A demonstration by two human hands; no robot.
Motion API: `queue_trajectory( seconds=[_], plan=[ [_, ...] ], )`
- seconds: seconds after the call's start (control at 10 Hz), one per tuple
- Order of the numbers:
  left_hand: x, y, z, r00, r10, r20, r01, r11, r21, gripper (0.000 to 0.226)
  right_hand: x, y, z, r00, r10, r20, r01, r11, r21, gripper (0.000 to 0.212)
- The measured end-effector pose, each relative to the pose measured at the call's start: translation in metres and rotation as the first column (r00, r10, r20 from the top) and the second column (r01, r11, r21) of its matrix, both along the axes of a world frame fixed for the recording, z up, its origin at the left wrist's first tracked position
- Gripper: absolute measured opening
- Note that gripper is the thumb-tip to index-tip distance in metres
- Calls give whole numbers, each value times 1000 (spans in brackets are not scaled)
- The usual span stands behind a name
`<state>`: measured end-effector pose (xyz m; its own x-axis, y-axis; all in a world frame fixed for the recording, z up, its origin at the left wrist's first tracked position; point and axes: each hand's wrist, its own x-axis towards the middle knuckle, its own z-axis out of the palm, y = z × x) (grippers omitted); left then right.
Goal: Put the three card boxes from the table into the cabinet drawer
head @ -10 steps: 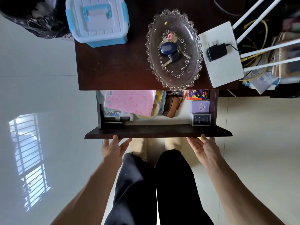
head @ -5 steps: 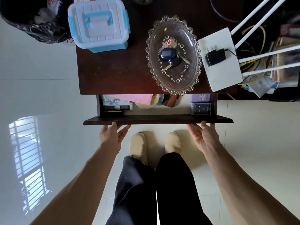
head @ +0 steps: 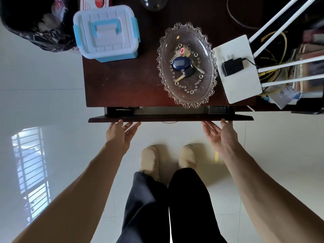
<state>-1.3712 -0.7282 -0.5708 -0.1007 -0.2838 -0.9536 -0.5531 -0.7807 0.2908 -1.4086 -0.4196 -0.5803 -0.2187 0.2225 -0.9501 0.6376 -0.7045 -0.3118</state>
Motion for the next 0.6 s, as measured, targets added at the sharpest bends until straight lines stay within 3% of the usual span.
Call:
queue_trajectory(
  seconds=[0.4, 0.5, 0.6],
  plan=[
    [-44, -4, 9, 988, 121, -100, -118, 992, 33, 53, -41, -8, 10, 998, -47, -32, 46, 998, -33, 27],
    [-51, -7, 10, 993, 79, -84, -77, 997, 30, 51, -45, -15, 13, 999, -37, -22, 37, 999, -21, 48],
    [-46, -6, 14, 996, 58, -73, -55, 998, 34, 41, -40, -17, 26, 999, 33, -36, -33, 999, -7, 39]
  ],
)
